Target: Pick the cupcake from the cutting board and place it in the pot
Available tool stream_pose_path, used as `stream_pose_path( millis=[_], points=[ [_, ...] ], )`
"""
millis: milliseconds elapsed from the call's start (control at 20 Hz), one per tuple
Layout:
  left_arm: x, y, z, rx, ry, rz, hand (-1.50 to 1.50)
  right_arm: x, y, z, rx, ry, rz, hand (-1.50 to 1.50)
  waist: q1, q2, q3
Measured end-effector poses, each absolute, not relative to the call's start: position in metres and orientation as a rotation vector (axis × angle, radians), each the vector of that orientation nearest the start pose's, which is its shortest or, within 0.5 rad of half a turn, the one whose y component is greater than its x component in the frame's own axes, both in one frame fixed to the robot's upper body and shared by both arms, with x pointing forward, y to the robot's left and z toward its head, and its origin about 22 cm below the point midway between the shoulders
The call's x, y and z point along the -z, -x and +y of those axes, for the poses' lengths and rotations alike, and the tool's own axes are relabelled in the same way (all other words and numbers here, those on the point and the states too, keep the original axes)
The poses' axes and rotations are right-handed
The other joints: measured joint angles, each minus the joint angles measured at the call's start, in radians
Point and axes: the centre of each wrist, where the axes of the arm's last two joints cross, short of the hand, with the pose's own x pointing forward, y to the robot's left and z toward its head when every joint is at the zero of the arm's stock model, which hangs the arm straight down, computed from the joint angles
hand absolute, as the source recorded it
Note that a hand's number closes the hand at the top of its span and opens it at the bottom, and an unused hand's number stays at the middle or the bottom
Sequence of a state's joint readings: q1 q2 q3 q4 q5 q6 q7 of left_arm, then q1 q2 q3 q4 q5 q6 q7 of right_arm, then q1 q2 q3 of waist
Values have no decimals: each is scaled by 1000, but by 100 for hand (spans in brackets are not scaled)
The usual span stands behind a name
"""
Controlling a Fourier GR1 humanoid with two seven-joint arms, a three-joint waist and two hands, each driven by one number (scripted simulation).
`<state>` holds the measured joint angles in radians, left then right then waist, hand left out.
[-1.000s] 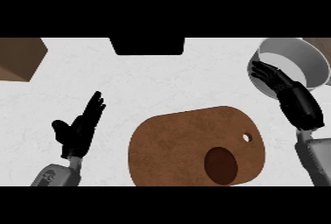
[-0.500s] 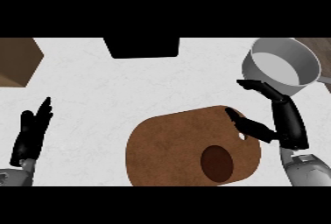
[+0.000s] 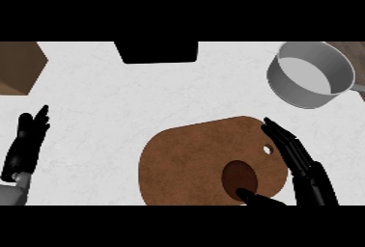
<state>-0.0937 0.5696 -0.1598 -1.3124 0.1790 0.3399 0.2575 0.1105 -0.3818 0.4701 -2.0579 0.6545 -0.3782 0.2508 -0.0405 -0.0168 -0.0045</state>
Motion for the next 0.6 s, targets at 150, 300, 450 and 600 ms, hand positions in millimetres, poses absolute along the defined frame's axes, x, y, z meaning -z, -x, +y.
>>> stream_pose_path(
  millis=[150,300,450,600],
  points=[
    [-9,-256,343,78,-542,-1141,0,-97,-160,-197,-708,750,-1709,-150,5,2,-1],
    [-14,-257,344,89,-542,-1142,0,-116,-146,-194,-817,801,-1581,-150,15,5,-2],
    [-18,-260,340,96,-532,-1148,0,-126,-136,-187,-931,811,-1425,-150,23,8,-2],
    [-22,-263,338,101,-529,-1150,0,-127,-132,-176,-1039,812,-1254,-150,35,12,-2]
  ],
)
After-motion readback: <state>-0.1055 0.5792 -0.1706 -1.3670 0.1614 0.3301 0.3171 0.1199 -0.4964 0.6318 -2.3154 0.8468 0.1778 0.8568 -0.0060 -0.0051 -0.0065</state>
